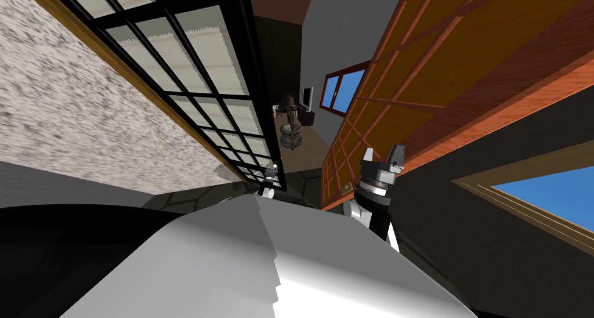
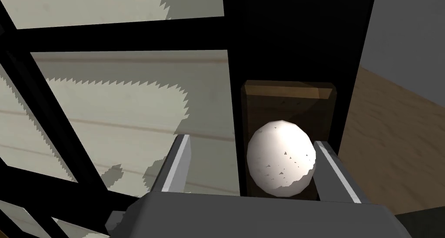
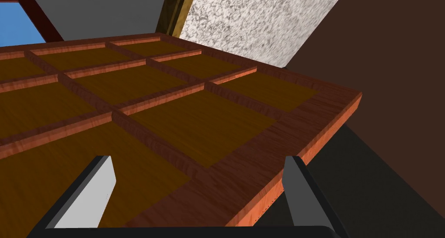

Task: Pull the door open

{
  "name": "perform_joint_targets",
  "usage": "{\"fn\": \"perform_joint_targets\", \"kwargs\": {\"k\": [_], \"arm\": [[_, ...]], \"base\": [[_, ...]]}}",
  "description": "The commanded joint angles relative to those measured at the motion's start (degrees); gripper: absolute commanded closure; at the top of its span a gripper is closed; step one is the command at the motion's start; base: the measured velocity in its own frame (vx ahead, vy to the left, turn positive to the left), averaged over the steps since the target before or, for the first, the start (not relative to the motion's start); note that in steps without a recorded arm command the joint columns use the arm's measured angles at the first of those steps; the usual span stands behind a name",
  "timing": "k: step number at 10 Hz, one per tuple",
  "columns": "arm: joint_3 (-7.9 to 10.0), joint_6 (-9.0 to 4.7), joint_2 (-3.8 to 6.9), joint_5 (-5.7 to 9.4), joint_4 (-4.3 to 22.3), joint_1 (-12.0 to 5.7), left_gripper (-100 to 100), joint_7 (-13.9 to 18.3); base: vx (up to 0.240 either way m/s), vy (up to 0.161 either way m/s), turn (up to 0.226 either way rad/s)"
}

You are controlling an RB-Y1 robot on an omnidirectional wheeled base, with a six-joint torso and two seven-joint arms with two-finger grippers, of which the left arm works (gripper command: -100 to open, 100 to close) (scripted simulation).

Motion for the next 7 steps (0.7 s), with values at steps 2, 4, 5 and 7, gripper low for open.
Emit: {"fn": "perform_joint_targets", "kwargs": {"k": [2, 4, 5, 7], "arm": [[-0.55, -0.41, 2.32, 0.31, 0.0, 1.14, 100, 2.2], [-1.58, -0.97, 3.63, 0.22, 0.0, 1.59, 100, 4.3], [-1.58, -0.97, 3.63, 0.22, -0.1, 1.59, 100, 4.3], [-2.69, -1.56, 5.05, 0.13, 0.1, 2.08, 100, 6.6]], "base": [[-0.139, 0.068, -0.096], [-0.095, 0.035, -0.139], [-0.05, 0.012, -0.041], [-0.046, 0.002, -0.135]]}}
